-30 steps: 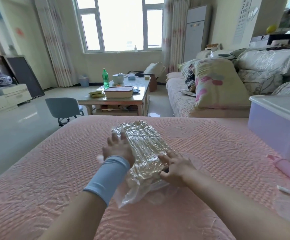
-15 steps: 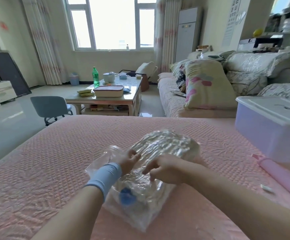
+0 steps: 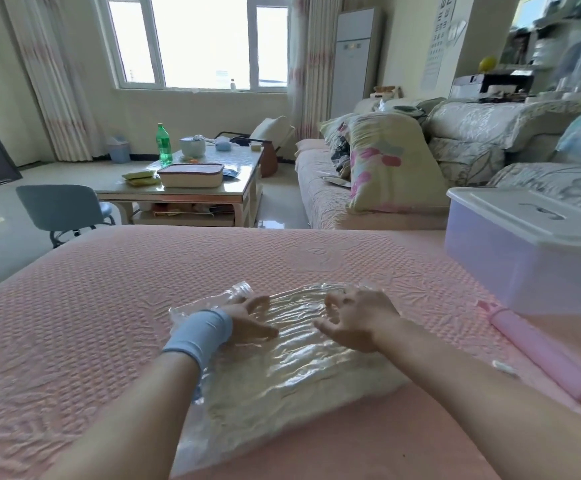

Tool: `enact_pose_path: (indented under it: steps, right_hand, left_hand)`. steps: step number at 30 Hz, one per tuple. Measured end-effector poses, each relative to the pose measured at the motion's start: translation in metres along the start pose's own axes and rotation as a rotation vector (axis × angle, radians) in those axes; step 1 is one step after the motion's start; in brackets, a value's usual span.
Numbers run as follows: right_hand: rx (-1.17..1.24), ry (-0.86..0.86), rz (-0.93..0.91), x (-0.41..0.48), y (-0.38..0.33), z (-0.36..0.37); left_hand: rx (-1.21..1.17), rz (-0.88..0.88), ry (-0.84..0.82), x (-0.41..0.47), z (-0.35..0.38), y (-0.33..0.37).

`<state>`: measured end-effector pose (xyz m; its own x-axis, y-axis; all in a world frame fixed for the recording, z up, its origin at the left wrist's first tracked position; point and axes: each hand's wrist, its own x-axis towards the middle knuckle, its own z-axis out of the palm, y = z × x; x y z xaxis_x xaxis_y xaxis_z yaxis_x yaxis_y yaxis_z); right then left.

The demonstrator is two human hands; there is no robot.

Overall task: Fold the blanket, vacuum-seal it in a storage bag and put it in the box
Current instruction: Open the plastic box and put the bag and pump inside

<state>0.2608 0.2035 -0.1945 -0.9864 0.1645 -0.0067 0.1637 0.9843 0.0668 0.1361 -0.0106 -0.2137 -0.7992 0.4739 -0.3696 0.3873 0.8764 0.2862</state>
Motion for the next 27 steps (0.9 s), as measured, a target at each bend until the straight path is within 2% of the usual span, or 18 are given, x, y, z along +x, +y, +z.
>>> enact_pose_path:
  steps: [3,6,7,9,12,14,17,21,27]
  right_hand:
    - [0.036,0.053,-0.063,-0.009,0.012,0.0]
    - [0.159,-0.156,-0.028,-0.021,0.017,0.01]
    - [0.212,-0.217,-0.005,-0.022,0.018,0.013]
    - [0.229,-0.234,-0.014,-0.026,0.019,0.015]
    - [0.221,-0.203,-0.044,-0.035,0.022,0.014]
    - [0.253,-0.165,-0.029,-0.042,0.032,0.013]
    - [0.251,0.047,0.071,-0.043,0.067,-0.002]
    - [0.159,0.313,0.278,-0.036,0.142,-0.033]
    - [-0.091,0.25,0.566,-0.026,0.267,-0.061]
  left_hand:
    - [0.029,0.008,-0.016,0.0,-0.011,0.019]
    - [0.268,0.0,-0.032,-0.008,-0.001,0.036]
    - [0.286,0.001,-0.029,-0.009,0.002,0.038]
    - [0.264,-0.001,-0.025,-0.016,0.003,0.042]
    - [0.195,-0.043,-0.019,-0.023,0.002,0.055]
    - [0.163,-0.009,0.06,-0.025,0.002,0.071]
    - [0.091,0.16,0.238,-0.025,-0.005,0.11]
    - [0.022,0.36,0.314,-0.013,-0.021,0.19]
    - [0.058,0.515,0.412,0.025,-0.033,0.311]
